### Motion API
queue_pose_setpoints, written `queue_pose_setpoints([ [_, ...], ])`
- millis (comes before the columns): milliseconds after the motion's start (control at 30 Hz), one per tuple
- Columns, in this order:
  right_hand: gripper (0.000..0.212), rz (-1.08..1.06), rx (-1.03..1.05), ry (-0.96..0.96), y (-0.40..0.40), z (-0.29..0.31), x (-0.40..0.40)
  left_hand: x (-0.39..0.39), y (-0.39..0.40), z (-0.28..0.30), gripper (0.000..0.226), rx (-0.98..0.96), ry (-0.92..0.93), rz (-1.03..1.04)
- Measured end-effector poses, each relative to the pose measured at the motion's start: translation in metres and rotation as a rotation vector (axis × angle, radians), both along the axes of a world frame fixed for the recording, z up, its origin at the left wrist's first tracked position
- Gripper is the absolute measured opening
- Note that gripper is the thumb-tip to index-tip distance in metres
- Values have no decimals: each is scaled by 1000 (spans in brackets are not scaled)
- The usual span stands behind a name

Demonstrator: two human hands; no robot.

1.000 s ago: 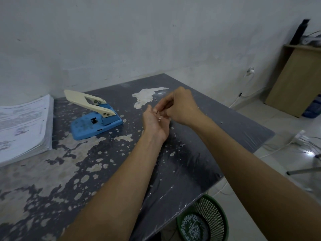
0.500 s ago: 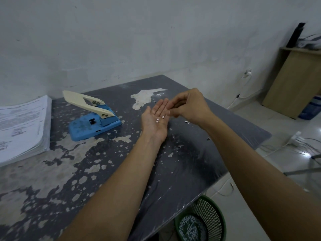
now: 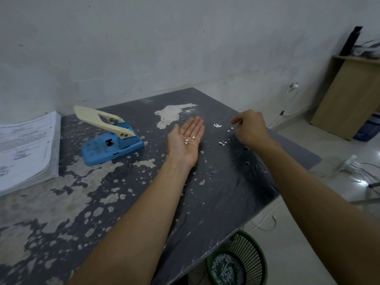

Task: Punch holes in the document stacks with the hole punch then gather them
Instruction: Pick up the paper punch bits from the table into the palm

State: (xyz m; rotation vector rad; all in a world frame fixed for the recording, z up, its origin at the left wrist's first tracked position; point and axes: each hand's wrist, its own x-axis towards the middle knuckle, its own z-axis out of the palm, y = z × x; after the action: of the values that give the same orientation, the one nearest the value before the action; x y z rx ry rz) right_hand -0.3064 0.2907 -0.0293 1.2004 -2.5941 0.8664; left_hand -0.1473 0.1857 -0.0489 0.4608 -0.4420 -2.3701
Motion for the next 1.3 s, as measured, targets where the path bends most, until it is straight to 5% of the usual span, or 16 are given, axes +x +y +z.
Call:
queue_pose_setpoints([
  [133,33,87,192,35,1,-8,7,0,1,0,52,-11,-4,-10],
  [333,40,135,56,19,9,-12,8,0,2,0,52,-25,-23,-11],
  [700,19,313,259,161,8,-9,36,-2,2,0,53,-40,-46,-1],
  [1033,26,295,232,275,1,-6,41,-1,2,0,53,-48,-53,1],
  [1300,17,235,-125,-142,-10,3,45,0,2,1,53,-55,-71,-3],
])
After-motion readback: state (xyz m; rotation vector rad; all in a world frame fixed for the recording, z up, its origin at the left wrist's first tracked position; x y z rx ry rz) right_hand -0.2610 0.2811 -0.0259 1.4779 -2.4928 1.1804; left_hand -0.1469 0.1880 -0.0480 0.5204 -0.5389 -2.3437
